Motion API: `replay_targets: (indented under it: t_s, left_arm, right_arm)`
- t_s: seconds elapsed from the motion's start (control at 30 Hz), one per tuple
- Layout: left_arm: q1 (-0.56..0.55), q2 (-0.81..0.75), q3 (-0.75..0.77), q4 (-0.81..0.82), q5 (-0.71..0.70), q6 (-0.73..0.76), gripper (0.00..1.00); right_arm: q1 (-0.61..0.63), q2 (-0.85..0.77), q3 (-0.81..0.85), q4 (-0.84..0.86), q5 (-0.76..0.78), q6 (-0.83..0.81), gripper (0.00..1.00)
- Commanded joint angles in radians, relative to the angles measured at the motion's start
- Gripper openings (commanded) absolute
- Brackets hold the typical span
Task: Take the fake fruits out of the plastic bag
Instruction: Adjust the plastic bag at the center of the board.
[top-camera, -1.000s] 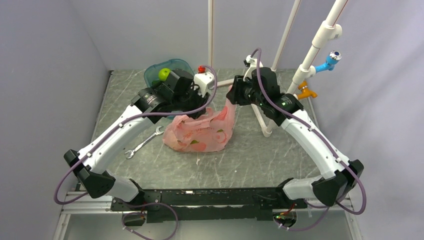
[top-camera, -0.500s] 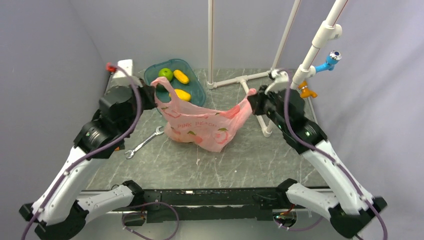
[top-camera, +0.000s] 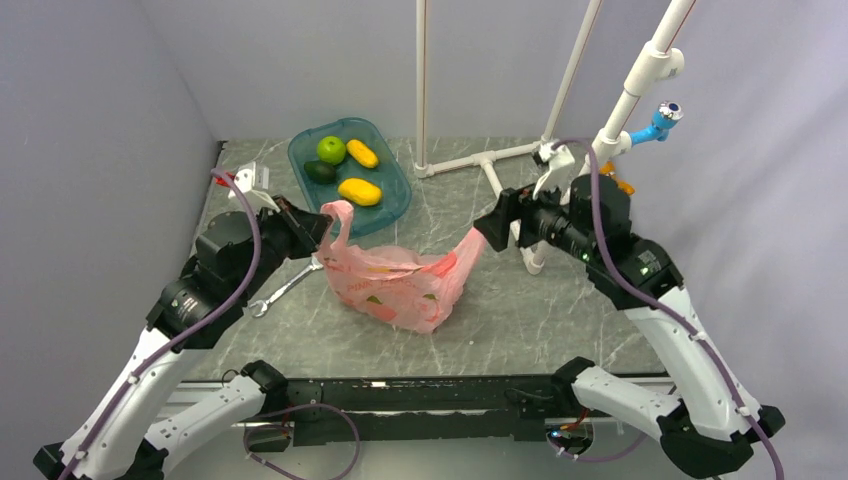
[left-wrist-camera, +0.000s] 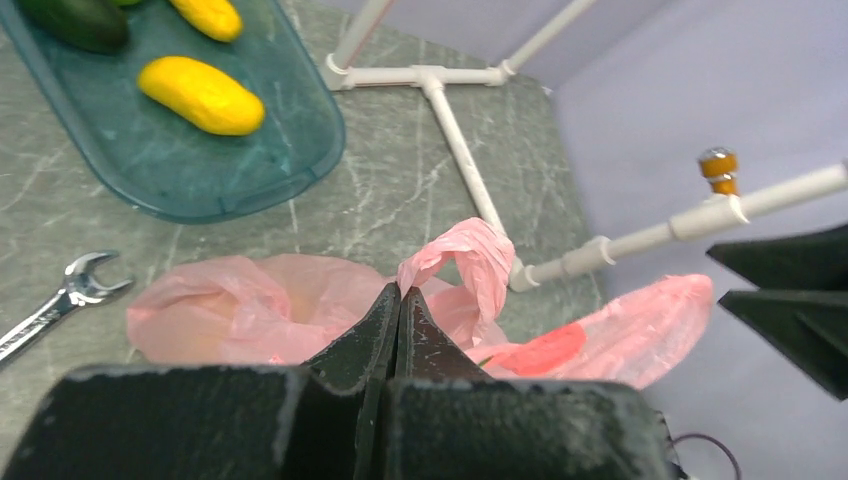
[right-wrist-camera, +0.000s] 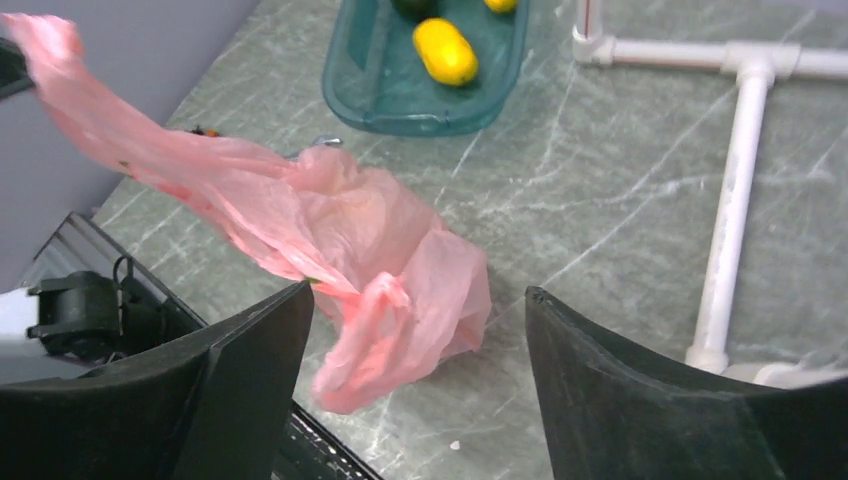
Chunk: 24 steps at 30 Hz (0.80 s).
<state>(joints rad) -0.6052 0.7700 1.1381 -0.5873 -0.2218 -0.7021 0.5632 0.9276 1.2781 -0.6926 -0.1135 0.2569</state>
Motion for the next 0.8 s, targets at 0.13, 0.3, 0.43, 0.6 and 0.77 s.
replay_targets:
  t_s: [0.13,0.3,0.43,0.6,0.77]
  left_arm:
    - [0.005,-0.083,-0.043,0.074,0.061,-0.051,0.00]
    - [0.004,-0.064,0.013,0.019,0.043,-0.037,0.00]
    - [0.004,-0.066,0.031,0.006,0.040,-0.026,0.00]
    - [0.004,-0.078,0.035,-0.008,0.035,-0.024,0.00]
    - [0.004,-0.086,0.041,-0.018,0.035,-0.022,0.00]
  right_arm:
    - [0.099,0.157,0.296,0.054,-0.345,-0.093,0.84]
    - [0.412,0.334,0.365,0.107,-0.285,-0.166,0.77]
    - [0.462,0.433,0.311,0.191,-0.218,-0.135,0.35]
    - [0.495,0.474,0.163,0.351,-0.101,-0.175,0.00]
    - [0.518,0.486,0.034,0.547,-0.058,-0.229,0.00]
